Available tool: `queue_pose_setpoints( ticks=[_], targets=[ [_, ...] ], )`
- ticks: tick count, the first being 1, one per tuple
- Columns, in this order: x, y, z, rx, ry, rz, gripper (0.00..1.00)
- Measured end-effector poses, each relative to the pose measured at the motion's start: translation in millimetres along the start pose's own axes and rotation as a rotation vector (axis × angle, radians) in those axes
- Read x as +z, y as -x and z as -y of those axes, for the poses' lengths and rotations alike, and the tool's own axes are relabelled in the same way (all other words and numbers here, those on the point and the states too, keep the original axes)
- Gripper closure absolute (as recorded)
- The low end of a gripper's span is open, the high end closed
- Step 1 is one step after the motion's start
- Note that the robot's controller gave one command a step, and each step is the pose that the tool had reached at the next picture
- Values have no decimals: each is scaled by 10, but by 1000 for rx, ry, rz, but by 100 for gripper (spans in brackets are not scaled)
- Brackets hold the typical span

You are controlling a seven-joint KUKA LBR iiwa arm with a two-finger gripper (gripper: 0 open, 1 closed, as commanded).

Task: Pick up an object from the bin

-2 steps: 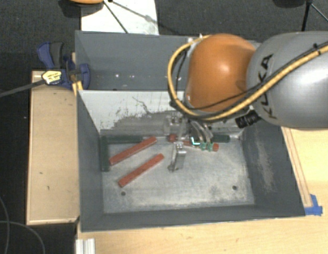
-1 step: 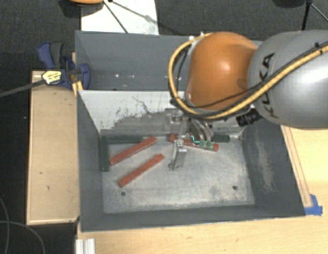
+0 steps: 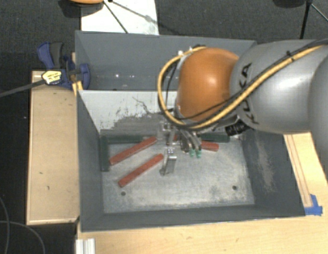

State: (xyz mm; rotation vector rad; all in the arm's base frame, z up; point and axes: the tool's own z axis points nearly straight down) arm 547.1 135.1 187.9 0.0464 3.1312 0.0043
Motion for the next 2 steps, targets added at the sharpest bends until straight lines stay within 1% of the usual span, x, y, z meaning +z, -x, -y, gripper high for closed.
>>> queue_pose_setpoints(
  ticks=[1, 2],
  targets=[
    [418, 54, -85, -110, -2, -9, 0],
    [744, 116, -43, -355, 0, -8, 0]
  ],
)
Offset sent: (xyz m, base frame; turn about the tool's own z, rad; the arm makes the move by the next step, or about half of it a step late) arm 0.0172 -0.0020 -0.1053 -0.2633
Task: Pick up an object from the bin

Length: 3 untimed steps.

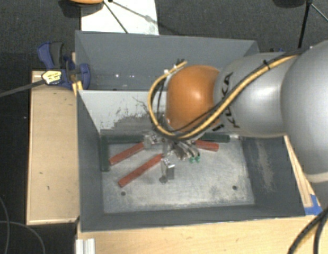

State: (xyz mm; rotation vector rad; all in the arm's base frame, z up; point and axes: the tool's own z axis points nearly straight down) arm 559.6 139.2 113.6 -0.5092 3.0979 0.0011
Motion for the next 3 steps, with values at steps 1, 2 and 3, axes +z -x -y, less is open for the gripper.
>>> queue_pose_setpoints(
  ticks=[1, 2, 3],
  targets=[
    [279, 108, -141, 92, 0, -2, 0],
    [430, 287, 28, -68, 1, 1, 100],
    [431, 287, 28, -67, 1, 1, 100]
  ],
)
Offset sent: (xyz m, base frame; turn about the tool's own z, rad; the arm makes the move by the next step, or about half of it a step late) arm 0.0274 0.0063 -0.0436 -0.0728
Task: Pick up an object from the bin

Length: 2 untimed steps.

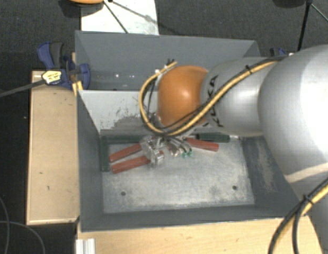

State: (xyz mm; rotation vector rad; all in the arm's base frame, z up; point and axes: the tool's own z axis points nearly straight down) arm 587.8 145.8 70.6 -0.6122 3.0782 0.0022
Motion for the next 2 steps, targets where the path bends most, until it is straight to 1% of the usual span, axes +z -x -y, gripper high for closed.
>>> queue_pose_setpoints(
  ticks=[1, 2],
  targets=[
    [-550, -182, 132, 8, 1, -7, 100],
    [-1254, 72, -335, 12, -2, -2, 100]
  ],
)
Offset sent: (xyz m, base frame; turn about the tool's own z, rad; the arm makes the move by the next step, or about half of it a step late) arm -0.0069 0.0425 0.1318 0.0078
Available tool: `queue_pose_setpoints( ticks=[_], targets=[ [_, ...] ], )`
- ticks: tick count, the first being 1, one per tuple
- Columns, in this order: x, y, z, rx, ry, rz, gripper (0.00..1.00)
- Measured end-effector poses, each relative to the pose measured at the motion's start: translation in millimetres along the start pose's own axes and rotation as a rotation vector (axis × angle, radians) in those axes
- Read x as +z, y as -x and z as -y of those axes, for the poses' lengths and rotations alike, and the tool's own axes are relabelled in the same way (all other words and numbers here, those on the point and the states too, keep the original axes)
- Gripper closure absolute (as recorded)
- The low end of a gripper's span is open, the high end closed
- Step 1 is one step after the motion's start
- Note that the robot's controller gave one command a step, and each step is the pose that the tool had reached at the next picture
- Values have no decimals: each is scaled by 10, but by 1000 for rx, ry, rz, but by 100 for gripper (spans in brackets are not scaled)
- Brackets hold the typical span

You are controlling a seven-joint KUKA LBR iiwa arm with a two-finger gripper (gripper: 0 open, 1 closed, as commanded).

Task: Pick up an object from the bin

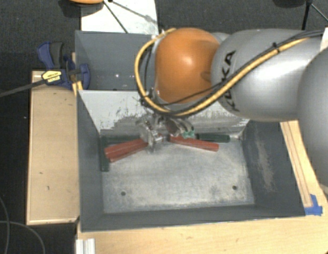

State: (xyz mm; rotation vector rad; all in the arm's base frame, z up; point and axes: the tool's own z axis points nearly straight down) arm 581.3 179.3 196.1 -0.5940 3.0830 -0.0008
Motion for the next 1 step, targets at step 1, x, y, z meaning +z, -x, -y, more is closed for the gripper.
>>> queue_pose_setpoints(
  ticks=[1],
  targets=[
    [-152, 43, -175, -8, 2, 7, 100]
  ],
)
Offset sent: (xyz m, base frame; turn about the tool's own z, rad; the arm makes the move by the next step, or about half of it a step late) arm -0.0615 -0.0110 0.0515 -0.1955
